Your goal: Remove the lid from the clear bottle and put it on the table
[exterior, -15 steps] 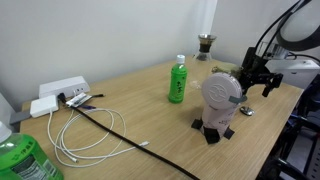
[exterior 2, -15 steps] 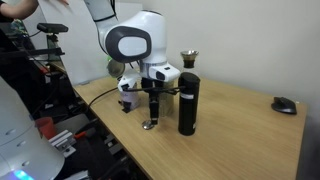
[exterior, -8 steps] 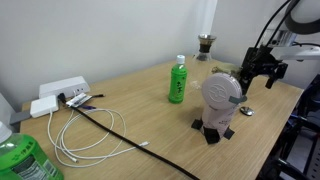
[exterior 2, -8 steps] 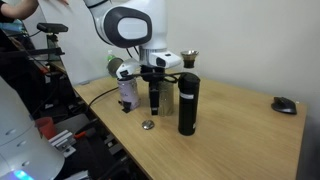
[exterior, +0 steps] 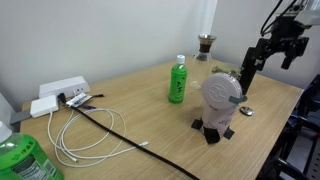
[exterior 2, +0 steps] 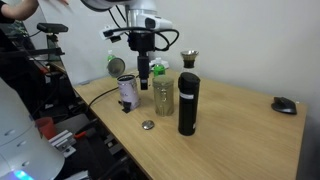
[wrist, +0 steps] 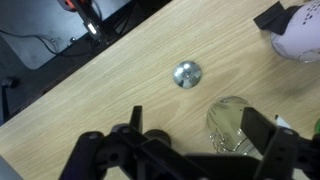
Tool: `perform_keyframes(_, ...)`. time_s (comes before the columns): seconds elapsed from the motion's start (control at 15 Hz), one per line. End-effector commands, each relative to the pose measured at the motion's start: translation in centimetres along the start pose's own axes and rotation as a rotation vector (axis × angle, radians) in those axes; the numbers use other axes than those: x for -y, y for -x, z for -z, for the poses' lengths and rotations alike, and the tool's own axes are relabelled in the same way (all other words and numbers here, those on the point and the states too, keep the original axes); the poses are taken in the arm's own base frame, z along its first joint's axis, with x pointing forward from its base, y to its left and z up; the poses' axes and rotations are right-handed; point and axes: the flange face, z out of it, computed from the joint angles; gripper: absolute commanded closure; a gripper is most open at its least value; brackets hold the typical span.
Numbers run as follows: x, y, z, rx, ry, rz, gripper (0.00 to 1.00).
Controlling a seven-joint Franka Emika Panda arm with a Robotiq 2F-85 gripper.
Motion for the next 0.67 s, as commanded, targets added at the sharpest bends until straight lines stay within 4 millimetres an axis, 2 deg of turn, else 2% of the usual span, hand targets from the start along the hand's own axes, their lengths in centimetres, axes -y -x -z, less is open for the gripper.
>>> perform_keyframes(0.0,-1.1,3.1,4.9,-0.017,0.016,0.020,0.00)
perform_keyframes(0.2,-2.4,6.8,9.7,-0.029,-0.005,0.050,0.00)
perform_keyframes(0.27,-2.9,7.9,10.7,-0.027,-0.016,0.062,0.00)
perform_keyframes(0.33,-1.9,6.2,10.0,-0.027,0.002,0.039,0.00)
perform_keyframes(0.47,-2.8,8.0,11.6,-0.047,-0.012,0.049,0.00)
perform_keyframes(0.6,-2.9,8.3,11.4,-0.046,-0.011,0.050,0.00)
